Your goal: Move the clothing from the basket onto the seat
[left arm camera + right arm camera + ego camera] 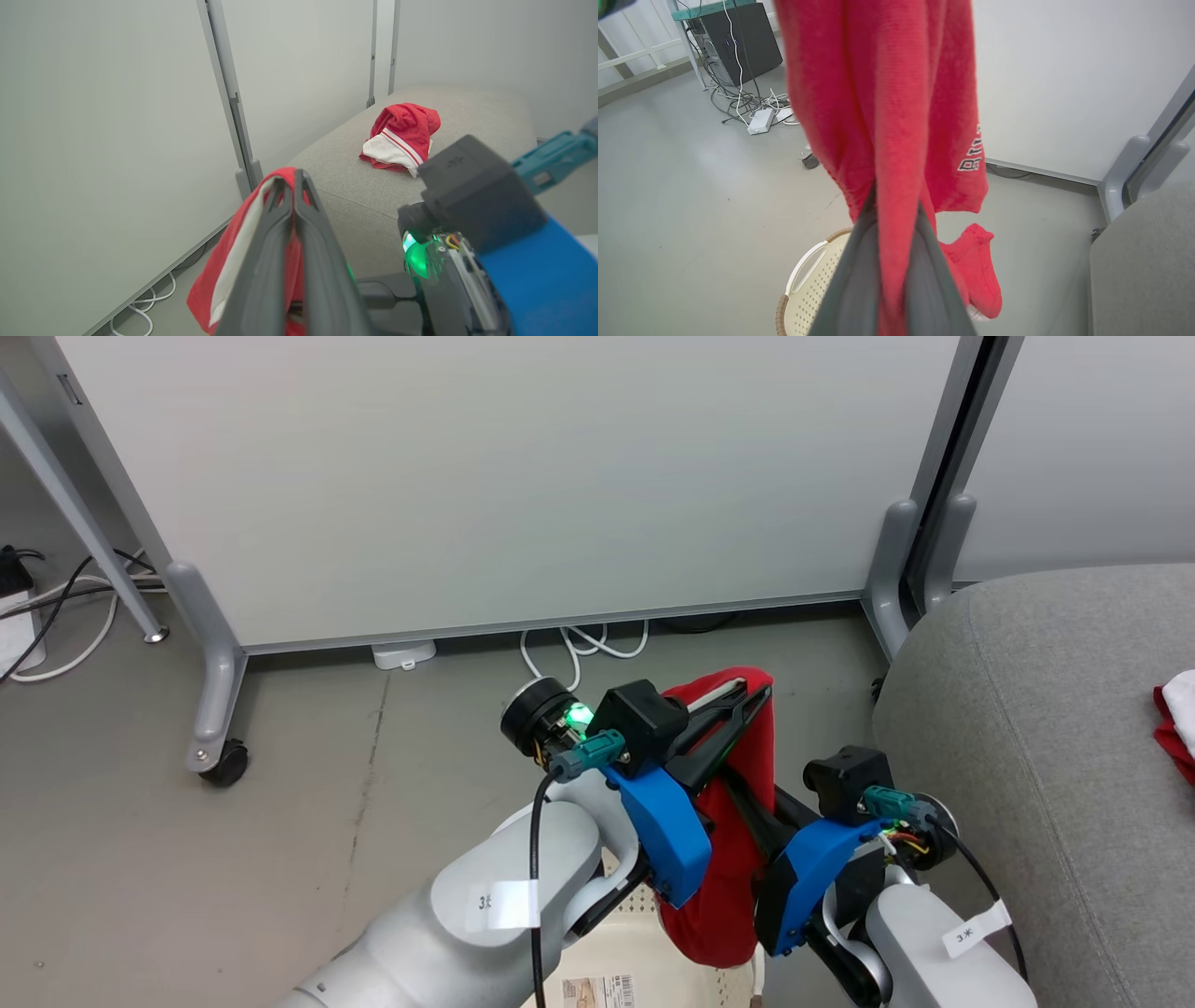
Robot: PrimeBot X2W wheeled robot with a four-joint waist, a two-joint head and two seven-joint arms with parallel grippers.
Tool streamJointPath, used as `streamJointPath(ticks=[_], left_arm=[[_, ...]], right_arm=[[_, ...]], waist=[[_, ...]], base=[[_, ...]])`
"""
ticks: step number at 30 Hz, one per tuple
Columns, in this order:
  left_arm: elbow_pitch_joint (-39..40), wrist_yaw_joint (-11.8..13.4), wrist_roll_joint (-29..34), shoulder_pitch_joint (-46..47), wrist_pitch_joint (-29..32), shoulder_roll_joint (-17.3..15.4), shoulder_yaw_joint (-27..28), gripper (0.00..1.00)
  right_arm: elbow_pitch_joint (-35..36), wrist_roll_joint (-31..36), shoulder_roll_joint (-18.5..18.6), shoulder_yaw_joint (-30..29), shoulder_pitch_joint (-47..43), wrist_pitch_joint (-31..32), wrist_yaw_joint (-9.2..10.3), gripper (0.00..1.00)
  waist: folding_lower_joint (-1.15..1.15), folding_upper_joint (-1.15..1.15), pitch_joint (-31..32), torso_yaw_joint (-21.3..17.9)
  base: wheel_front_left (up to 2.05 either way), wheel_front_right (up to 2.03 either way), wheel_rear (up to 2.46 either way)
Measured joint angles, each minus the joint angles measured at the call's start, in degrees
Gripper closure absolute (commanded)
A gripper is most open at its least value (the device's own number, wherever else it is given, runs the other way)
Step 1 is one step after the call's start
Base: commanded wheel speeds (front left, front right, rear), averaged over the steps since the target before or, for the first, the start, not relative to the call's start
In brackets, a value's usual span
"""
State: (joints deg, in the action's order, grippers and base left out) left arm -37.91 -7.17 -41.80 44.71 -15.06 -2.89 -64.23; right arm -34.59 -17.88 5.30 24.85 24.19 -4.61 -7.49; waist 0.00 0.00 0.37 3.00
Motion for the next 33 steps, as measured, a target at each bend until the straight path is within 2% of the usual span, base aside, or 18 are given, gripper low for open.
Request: streamJointPath(ticks=[16,17,18,19,20,21,26,33], left_arm=[[-0.81,-0.01,-1.13,-0.20,0.00,0.00,0.25,1.00],[-0.85,-0.01,-1.14,-0.22,0.00,0.00,0.37,0.92],[-0.85,-0.01,-1.14,-0.29,0.00,0.00,0.52,0.79],[-0.80,0.18,-0.92,-0.41,0.00,0.00,0.74,0.54],[-0.74,0.66,-0.18,-0.60,0.00,0.00,1.15,0.15],[-0.65,0.77,0.14,-1.05,0.00,0.03,1.93,0.00],[0.32,1.14,4.27,-5.91,0.00,-0.43,5.80,0.00],[6.24,1.55,10.59,-17.52,0.00,-3.46,16.47,0.00]], right_arm=[[-2.92,-2.45,0.53,2.31,1.48,-2.30,0.00,1.00],[-2.99,-2.45,0.53,2.34,1.51,-2.50,0.00,1.00],[-3.02,-2.45,0.53,2.37,1.54,-2.57,0.00,1.00],[-3.03,-2.45,0.53,2.43,1.63,-2.61,0.00,1.00],[-3.00,-2.45,0.54,2.42,1.72,-2.85,0.00,1.00],[-2.97,-2.45,0.56,2.40,1.86,-3.08,0.00,1.00],[-2.26,-2.36,0.83,1.89,2.25,-3.54,0.00,1.00],[-0.32,-1.83,1.79,0.48,2.10,-3.77,0.00,1.00]], waist=[[0.00,0.00,0.12,-0.78],[0.00,0.00,0.12,-0.79],[0.00,0.00,0.11,-0.80],[0.00,0.00,0.10,-0.81],[0.00,0.00,0.07,-0.82],[0.00,0.00,0.03,-0.85],[0.00,0.00,-0.19,-1.09],[0.00,0.00,-0.83,-0.92]], base=[[0.00,0.00,0.00],[0.00,0.00,0.00],[0.00,0.00,0.00],[0.00,0.00,0.00],[0.00,0.00,0.00],[0.00,0.00,0.00],[0.00,0.00,0.00],[0.00,0.00,0.00]])
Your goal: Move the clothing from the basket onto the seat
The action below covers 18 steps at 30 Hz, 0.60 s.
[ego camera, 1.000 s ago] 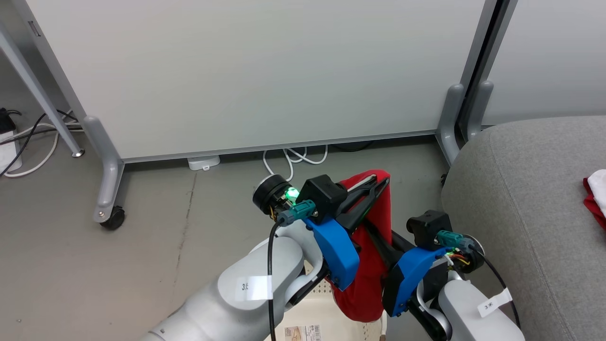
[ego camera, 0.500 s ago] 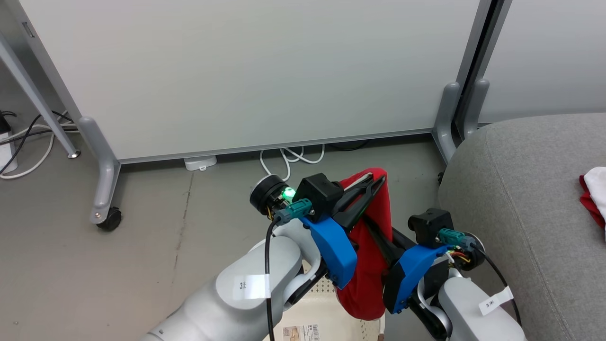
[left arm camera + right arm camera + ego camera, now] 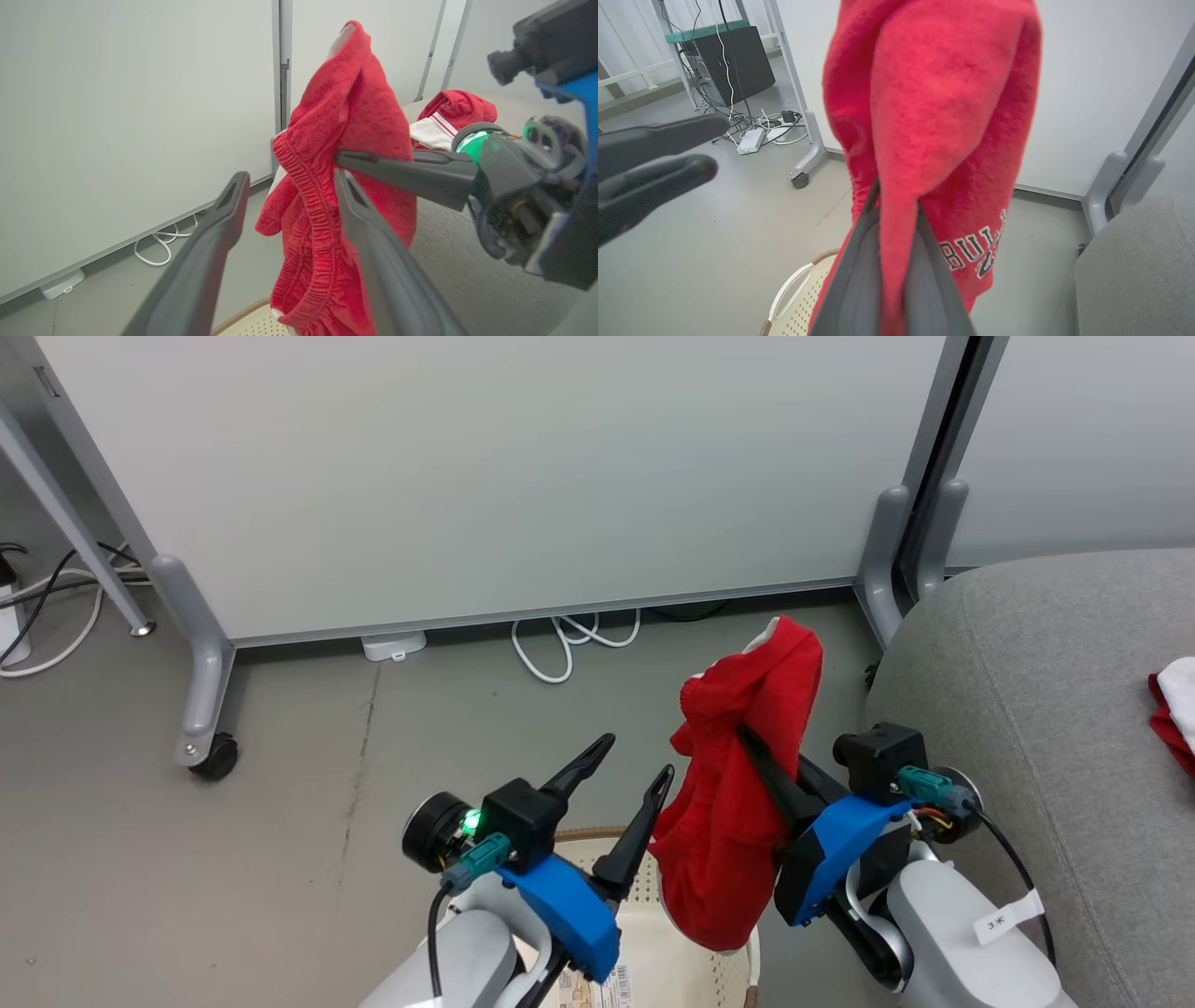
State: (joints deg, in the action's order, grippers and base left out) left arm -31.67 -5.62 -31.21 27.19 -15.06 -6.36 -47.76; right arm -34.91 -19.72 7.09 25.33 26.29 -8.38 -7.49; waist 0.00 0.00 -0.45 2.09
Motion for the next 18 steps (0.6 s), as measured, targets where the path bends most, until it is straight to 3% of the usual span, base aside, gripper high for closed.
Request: streamJointPath(ticks=[18], left_arm=[[7.57,-0.32,13.28,-15.28,0.00,-0.65,21.70,0.00]], right_arm=[[5.49,2.53,0.49,-4.64,-2.70,1.75,0.00,1.00]], waist=[[0.00,0.00,-1.81,1.31]], base=[[0.00,0.00,0.00]])
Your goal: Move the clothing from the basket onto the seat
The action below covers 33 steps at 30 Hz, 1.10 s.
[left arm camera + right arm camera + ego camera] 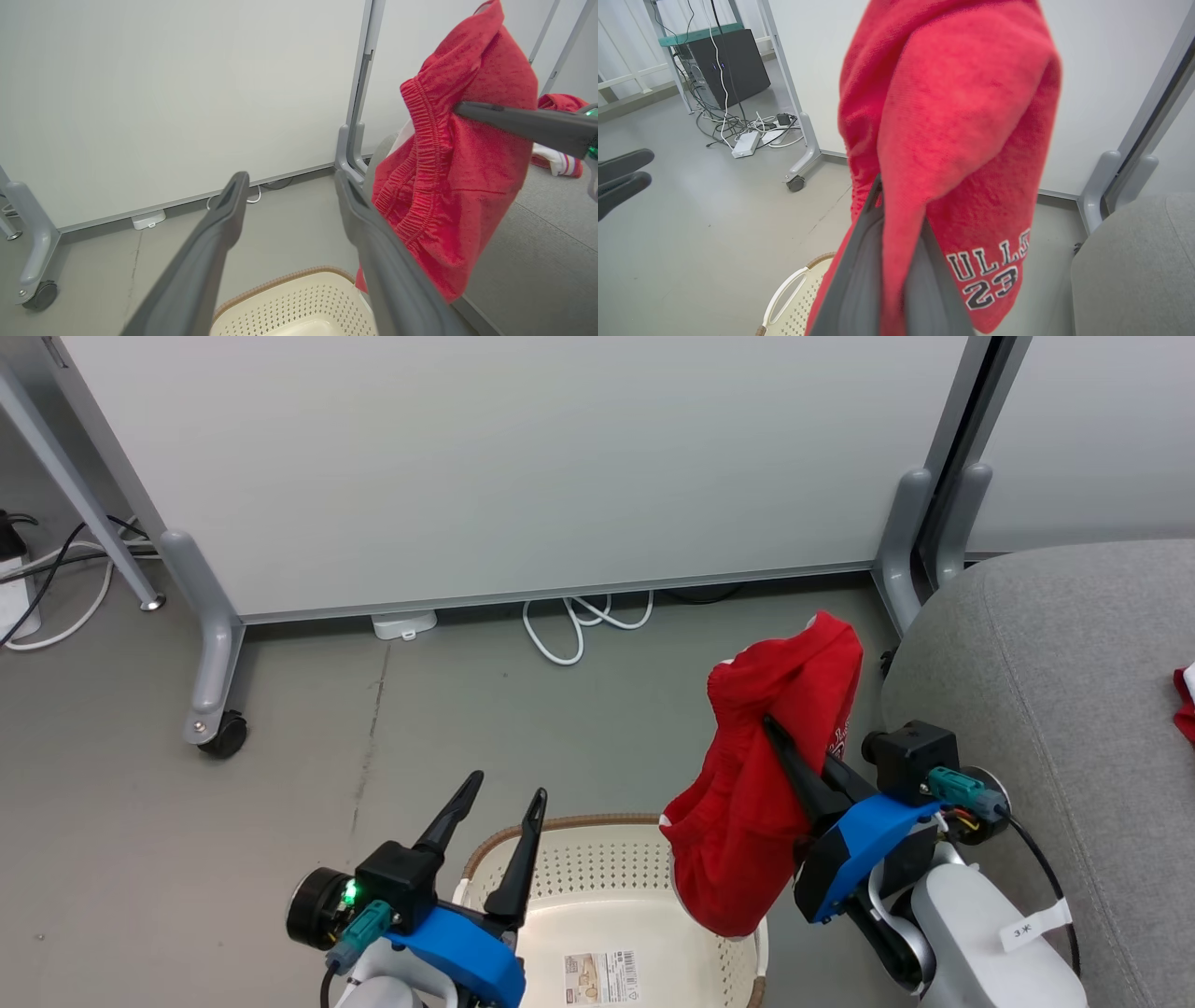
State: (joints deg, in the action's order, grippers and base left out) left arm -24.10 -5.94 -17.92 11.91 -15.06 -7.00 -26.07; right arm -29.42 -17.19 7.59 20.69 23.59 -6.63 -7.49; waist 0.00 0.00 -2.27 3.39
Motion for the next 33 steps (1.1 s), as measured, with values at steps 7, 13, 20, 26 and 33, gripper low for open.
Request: streamJointPath(ticks=[7,13,20,26,33], left_arm=[[0.64,-0.65,2.49,-1.62,-0.01,0.89,3.77,0.00],[0.48,-1.15,3.49,-2.16,0.00,1.85,4.79,0.00],[0.01,-1.26,4.39,-2.27,0.00,2.27,5.00,0.00],[0.03,-1.27,4.44,-2.04,-0.01,2.59,4.80,0.00],[0.35,-1.27,4.39,-1.40,-0.01,2.21,4.43,0.00]], right_arm=[[1.40,0.53,0.03,-1.69,-0.84,0.52,0.00,1.00],[2.24,1.00,-0.03,-2.53,-1.64,1.02,0.00,1.00],[3.08,1.44,-0.32,-2.71,-1.81,1.53,0.00,1.00],[3.70,1.54,-0.40,-2.85,-1.89,1.85,0.00,1.00],[4.02,1.53,-0.46,-3.14,-1.83,1.78,0.01,1.00]], waist=[[0.00,0.00,-0.20,-0.28],[0.00,0.00,-0.12,-0.84],[0.00,0.00,-0.14,-3.66],[0.00,0.00,-0.47,-7.82],[0.00,0.00,-1.22,-13.94]], base=[[0.00,0.00,0.00],[0.00,0.00,0.00],[0.00,0.00,0.00],[0.00,0.00,0.00],[0.00,0.00,0.00]])
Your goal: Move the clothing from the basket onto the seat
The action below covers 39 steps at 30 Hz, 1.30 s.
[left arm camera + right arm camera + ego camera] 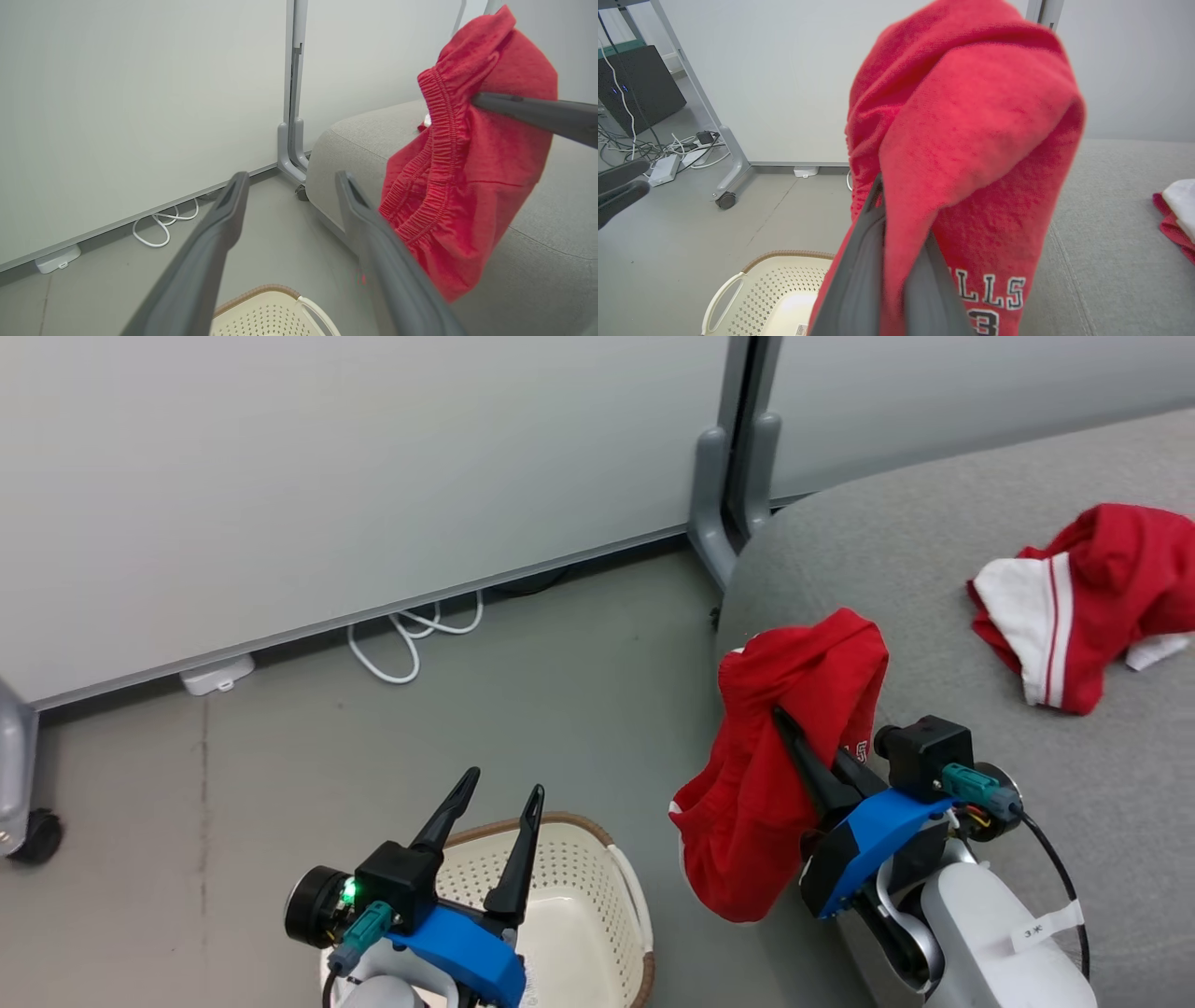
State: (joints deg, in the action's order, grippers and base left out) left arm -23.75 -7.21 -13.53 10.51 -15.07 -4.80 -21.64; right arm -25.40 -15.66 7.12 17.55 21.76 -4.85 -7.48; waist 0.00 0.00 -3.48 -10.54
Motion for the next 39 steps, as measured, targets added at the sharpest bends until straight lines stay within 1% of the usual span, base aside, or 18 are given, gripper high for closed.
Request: streamJointPath(ticks=[13,22,28,39], left_arm=[[0.14,-0.11,0.00,0.48,0.00,-1.00,0.22,0.00],[0.13,-0.16,0.01,0.37,0.00,-1.72,-0.02,0.00],[0.18,-0.16,0.19,0.36,0.00,-1.80,-0.42,0.00],[0.43,-0.16,0.16,0.43,0.00,-2.60,-0.96,0.00]], right_arm=[[-0.64,-0.11,-0.47,-0.57,-0.26,-0.87,-0.01,1.00],[-1.24,-0.30,-0.92,-1.11,-1.06,-1.79,0.00,1.00],[-1.47,-0.55,-1.13,-1.37,-1.42,-2.32,-0.01,1.00],[-1.77,-0.94,-1.25,-2.81,-0.34,-2.35,-0.01,1.00]], waist=[[0.00,0.00,-1.33,-12.15],[0.00,0.00,-1.64,-17.86],[0.00,0.00,-2.28,-19.47],[0.00,0.00,-3.71,-18.81]], base=[[0.00,0.00,0.00],[0.00,0.00,0.00],[0.00,0.00,0.00],[0.00,0.00,0.00]])
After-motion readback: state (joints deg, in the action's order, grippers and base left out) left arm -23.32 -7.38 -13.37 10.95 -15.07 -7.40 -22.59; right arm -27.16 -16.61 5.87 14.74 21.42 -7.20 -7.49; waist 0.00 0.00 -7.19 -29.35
